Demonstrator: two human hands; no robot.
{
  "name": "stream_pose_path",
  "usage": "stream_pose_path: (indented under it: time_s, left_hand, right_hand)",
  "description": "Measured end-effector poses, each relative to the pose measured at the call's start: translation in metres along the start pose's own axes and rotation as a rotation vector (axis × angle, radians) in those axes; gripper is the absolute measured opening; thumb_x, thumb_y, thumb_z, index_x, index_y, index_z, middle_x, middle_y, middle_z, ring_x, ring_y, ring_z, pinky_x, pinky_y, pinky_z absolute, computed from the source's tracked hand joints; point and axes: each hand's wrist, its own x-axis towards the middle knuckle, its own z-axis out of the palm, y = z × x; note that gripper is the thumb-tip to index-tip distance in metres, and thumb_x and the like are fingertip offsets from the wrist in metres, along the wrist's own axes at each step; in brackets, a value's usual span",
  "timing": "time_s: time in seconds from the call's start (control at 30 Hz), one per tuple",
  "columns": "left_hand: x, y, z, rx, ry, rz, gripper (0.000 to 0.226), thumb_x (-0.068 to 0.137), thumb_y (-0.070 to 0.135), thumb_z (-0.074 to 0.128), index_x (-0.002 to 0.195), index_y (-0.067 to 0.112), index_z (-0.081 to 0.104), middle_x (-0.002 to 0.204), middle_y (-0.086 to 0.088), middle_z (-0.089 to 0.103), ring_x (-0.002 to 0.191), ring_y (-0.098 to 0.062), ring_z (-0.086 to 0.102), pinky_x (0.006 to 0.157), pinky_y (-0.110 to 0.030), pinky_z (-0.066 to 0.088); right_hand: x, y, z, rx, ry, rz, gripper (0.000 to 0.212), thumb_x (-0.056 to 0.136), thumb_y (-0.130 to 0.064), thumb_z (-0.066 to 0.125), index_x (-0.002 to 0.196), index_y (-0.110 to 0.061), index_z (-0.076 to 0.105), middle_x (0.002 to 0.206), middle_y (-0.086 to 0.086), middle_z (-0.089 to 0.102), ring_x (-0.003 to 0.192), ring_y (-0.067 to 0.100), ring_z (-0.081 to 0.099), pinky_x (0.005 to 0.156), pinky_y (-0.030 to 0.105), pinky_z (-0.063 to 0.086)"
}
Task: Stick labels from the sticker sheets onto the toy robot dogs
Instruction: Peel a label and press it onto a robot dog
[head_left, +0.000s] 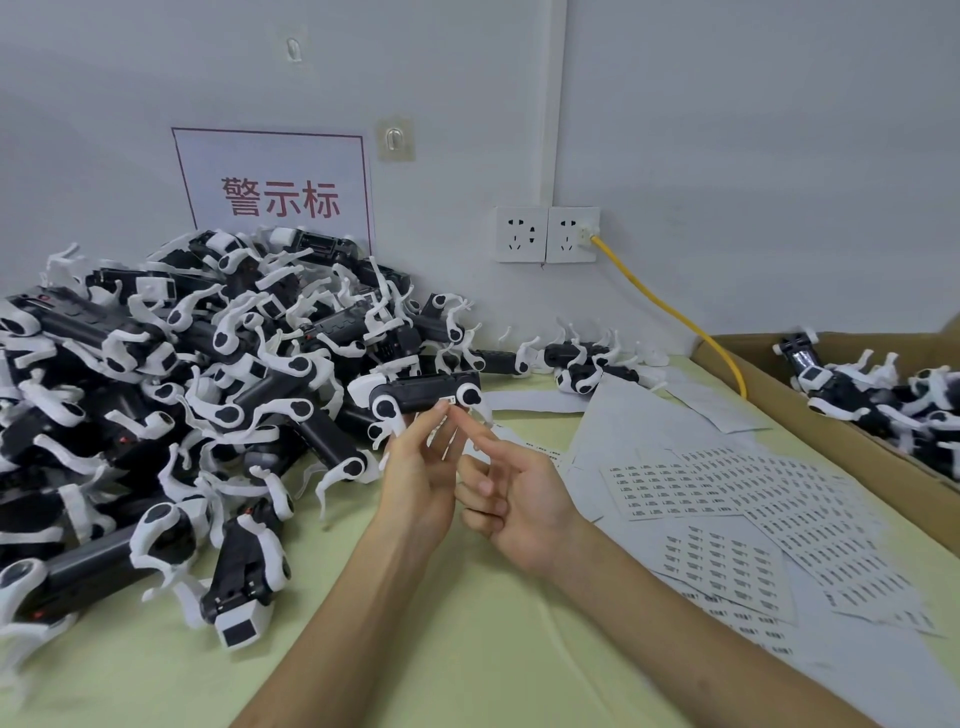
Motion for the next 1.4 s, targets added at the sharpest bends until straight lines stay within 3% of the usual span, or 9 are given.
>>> stream_pose_path:
  time_s: [0.13, 0.33, 0.47, 0.77, 1.0, 1.13, 1.3, 1.4]
  left_hand:
    - [0.0013, -0.0012, -0.0009, 0.0, 0.007, 0.016, 0.035, 0.093, 0.017, 0.069, 0.059, 0.025, 0.073, 0.091, 0.001, 0.072, 0.105, -0.017, 0.068, 0.121, -0.048, 0.037]
    - [0.0011, -0.0018, -0.0007, 0.025, -0.013, 0.015, 0.037, 0.094, 0.019, 0.068, 0.059, 0.025, 0.074, 0.089, 0.002, 0.074, 0.099, -0.013, 0.071, 0.12, -0.047, 0.039]
    - [0.0008, -0.0018, -0.0012, 0.028, -0.01, -0.03, 0.032, 0.093, 0.022, 0.068, 0.062, 0.025, 0.075, 0.091, 0.0, 0.076, 0.11, -0.018, 0.067, 0.121, -0.045, 0.038]
    - [0.0011, -0.0016, -0.0007, 0.047, 0.025, -0.043, 0.035, 0.095, 0.022, 0.068, 0.06, 0.025, 0.075, 0.091, 0.0, 0.076, 0.111, -0.019, 0.067, 0.119, -0.046, 0.039]
    - [0.0013, -0.0011, 0.0003, 0.058, 0.095, -0.05, 0.015, 0.095, 0.02, 0.068, 0.08, 0.02, 0.067, 0.093, -0.002, 0.076, 0.119, -0.021, 0.067, 0.119, -0.045, 0.04]
    - [0.0002, -0.0017, 0.0028, 0.082, 0.136, -0.022, 0.018, 0.096, 0.019, 0.068, 0.078, 0.023, 0.065, 0.083, 0.006, 0.076, 0.105, -0.012, 0.067, 0.115, -0.035, 0.042]
    - [0.0002, -0.0046, 0.0042, 0.105, 0.245, 0.028, 0.013, 0.095, 0.016, 0.069, 0.082, 0.018, 0.067, 0.076, 0.01, 0.076, 0.092, -0.007, 0.069, 0.093, -0.023, 0.048]
    - [0.0019, -0.0064, 0.0033, 0.093, 0.298, 0.059, 0.013, 0.094, 0.013, 0.071, 0.082, 0.015, 0.068, 0.081, 0.005, 0.075, 0.09, -0.007, 0.069, 0.094, -0.023, 0.05]
  right_hand:
    - [-0.0006, -0.0018, 0.0007, -0.01, 0.008, -0.011, 0.039, 0.093, -0.025, 0.054, 0.126, -0.031, 0.073, 0.057, -0.001, 0.033, 0.044, 0.01, 0.02, 0.043, 0.024, 0.014]
    - [-0.0011, -0.0026, 0.0022, -0.027, 0.023, -0.02, 0.037, 0.092, -0.026, 0.054, 0.122, -0.032, 0.075, 0.057, -0.001, 0.033, 0.049, 0.012, 0.014, 0.044, 0.025, 0.013]
    - [-0.0013, -0.0021, 0.003, -0.032, 0.038, -0.027, 0.036, 0.09, -0.026, 0.054, 0.118, -0.035, 0.077, 0.057, -0.001, 0.032, 0.048, 0.012, 0.014, 0.045, 0.024, 0.012]
    - [-0.0016, -0.0015, 0.0032, -0.036, 0.044, -0.019, 0.036, 0.093, -0.026, 0.053, 0.12, -0.034, 0.076, 0.057, -0.001, 0.032, 0.047, 0.011, 0.017, 0.045, 0.025, 0.011]
    - [-0.0025, -0.0022, 0.0042, -0.047, 0.034, -0.007, 0.039, 0.091, -0.028, 0.057, 0.126, -0.032, 0.073, 0.058, -0.001, 0.032, 0.053, 0.014, 0.012, 0.044, 0.024, 0.013]
    - [-0.0028, -0.0026, 0.0044, -0.06, 0.035, -0.006, 0.039, 0.09, -0.029, 0.059, 0.126, -0.032, 0.073, 0.058, -0.001, 0.031, 0.053, 0.014, 0.011, 0.045, 0.025, 0.013]
    - [-0.0026, -0.0024, 0.0047, -0.093, 0.037, -0.01, 0.041, 0.086, -0.031, 0.062, 0.125, -0.032, 0.073, 0.057, -0.002, 0.032, 0.053, 0.014, 0.011, 0.044, 0.025, 0.013]
    - [-0.0015, -0.0015, 0.0041, -0.1, 0.044, -0.007, 0.042, 0.089, -0.03, 0.059, 0.13, -0.03, 0.07, 0.058, -0.002, 0.032, 0.052, 0.013, 0.013, 0.045, 0.025, 0.012]
